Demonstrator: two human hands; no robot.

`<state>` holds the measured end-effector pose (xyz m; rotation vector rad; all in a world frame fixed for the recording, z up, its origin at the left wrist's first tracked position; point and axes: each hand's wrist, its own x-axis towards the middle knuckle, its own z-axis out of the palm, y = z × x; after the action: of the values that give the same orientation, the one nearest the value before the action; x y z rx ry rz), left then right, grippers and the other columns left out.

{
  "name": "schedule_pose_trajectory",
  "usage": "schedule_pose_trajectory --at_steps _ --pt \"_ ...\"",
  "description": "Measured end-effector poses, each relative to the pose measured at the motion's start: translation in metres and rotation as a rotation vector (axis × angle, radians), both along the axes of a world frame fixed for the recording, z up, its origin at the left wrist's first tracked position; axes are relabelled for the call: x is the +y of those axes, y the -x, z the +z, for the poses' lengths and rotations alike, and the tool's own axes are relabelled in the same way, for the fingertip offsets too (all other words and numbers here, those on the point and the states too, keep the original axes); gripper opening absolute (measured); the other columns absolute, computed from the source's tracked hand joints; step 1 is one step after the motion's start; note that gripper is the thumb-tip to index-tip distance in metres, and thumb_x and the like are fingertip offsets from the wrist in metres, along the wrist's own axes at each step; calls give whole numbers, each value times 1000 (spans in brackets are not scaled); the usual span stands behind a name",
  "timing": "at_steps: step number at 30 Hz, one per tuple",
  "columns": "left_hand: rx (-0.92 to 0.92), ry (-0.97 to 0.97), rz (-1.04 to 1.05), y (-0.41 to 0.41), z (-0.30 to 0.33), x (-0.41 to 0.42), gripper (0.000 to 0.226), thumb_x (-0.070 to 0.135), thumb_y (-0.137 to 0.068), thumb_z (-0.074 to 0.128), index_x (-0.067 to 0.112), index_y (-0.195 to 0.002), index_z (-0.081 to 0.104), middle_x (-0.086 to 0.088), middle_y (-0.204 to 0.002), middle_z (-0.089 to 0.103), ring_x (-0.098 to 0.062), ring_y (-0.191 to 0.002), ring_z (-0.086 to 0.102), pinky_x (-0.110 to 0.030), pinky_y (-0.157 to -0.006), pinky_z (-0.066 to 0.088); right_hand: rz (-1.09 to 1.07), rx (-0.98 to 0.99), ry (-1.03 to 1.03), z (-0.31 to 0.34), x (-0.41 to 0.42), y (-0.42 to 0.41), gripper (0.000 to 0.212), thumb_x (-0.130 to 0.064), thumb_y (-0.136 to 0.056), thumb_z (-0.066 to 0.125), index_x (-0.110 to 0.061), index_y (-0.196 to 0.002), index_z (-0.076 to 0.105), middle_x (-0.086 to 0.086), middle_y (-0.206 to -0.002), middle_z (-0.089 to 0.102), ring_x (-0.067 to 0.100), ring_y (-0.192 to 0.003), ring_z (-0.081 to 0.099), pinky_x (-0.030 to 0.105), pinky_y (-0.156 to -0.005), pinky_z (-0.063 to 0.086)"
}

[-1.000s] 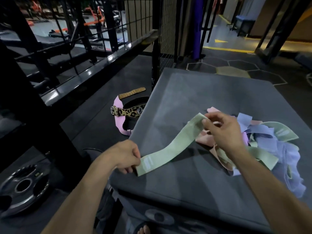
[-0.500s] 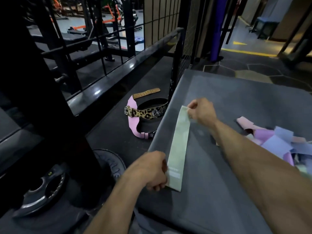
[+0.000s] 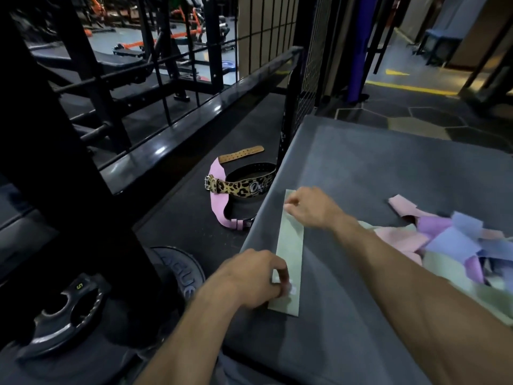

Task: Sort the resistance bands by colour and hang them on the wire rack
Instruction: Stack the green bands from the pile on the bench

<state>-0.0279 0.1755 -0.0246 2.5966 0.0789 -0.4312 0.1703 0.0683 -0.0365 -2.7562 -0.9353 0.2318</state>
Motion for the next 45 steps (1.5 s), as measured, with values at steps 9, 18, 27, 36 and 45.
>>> schedule_pose_trajectory --at_steps 9,18,27,36,45 --pt "-206 -20 67 2 19 -48 11 47 -90 63 40 -98 65 12 -96 68 -15 -92 64 -35 -82 53 -125 -197 -311 39 -128 67 18 -26 -91 62 -21 -102 75 -2 -107 75 23 -105 65 33 -92 48" --pt "-313 -71 -27 -6 28 -126 11 40 -93 61 37 -102 67 15 -97 71 -13 -97 63 -32 -84 51 -492 -467 -315 26 -262 102 5 -15 -80 70 -19 -81 72 4 -77 72 34 -78 62 41 -67 52" --pt "-346 -34 -76 -33 26 -175 5 36 -92 63 37 -94 67 18 -91 69 -7 -86 62 -26 -74 50 -617 -321 -210 23 -326 104 12 -29 -84 65 -24 -91 74 1 -92 75 33 -97 64 42 -81 51" --pt "-396 14 -204 -56 17 -225 18 32 -88 61 38 -104 67 18 -90 62 -10 -88 59 -36 -77 55 -611 17 -9 36 -365 113 37 -61 -79 65 -40 -110 63 -15 -114 65 21 -117 53 37 -90 30" --pt "-298 -144 -400 -65 7 -247 49 45 -91 61 40 -139 52 11 -127 47 -18 -114 39 -41 -97 43 -645 -166 -117 32 -355 109 18 -32 -81 63 -33 -100 64 -12 -97 68 23 -102 59 35 -83 32"
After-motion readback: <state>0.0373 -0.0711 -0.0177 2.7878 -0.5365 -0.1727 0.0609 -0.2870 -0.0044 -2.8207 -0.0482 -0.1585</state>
